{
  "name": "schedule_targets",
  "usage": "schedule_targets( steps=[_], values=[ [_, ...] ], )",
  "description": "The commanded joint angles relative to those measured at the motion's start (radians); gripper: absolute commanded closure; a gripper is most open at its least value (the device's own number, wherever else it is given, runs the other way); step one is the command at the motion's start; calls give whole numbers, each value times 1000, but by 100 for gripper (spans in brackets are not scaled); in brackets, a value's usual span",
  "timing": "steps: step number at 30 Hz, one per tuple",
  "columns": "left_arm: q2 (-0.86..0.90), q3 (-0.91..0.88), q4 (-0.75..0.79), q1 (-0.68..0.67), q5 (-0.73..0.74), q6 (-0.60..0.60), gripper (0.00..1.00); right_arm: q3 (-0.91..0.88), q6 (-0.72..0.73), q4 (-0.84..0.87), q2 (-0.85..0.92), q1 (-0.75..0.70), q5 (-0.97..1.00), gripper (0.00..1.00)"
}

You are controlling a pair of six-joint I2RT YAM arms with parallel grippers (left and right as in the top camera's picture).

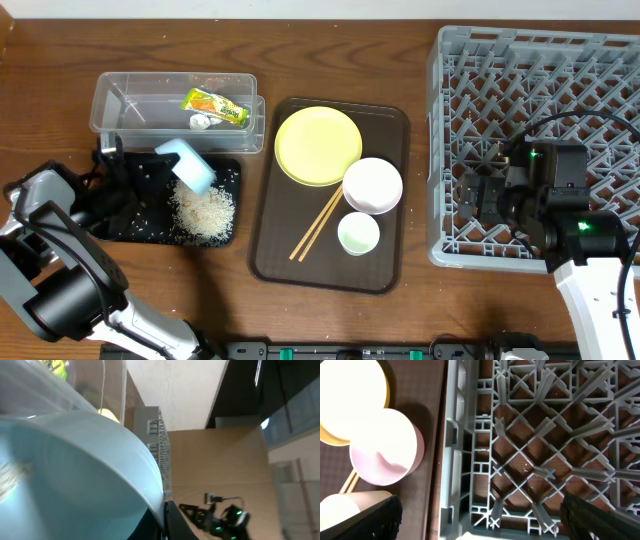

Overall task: Sort waste into correct bins and load items into the dishwasher rack
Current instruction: 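Carry the bowl over the black tray and tip the rice out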

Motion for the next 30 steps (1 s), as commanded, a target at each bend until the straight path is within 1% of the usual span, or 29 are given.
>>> schedule_targets(
  steps=[1,20,24,26,27,30],
  values=[
    [2,-3,-3,-2,13,185,94,22,7,-2,-3,-5,-3,1],
    [2,-3,0,-3,25,278,94,22,7,-9,-3,-5,-3,1],
    [1,-3,-42,-10,13,278,93,22,7,-8,-3,-5,-3,1],
    [-5,-3,-70,-14,-24,278,94,22,7,-8,-3,-5,-3,1],
    [-9,-3,-84,-15,-37,288,94,22,7,-8,-3,-5,-3,1],
    [-25,-3,-130,-14,-42,396,94,22,7,-8,-3,-5,-3,1]
  ],
)
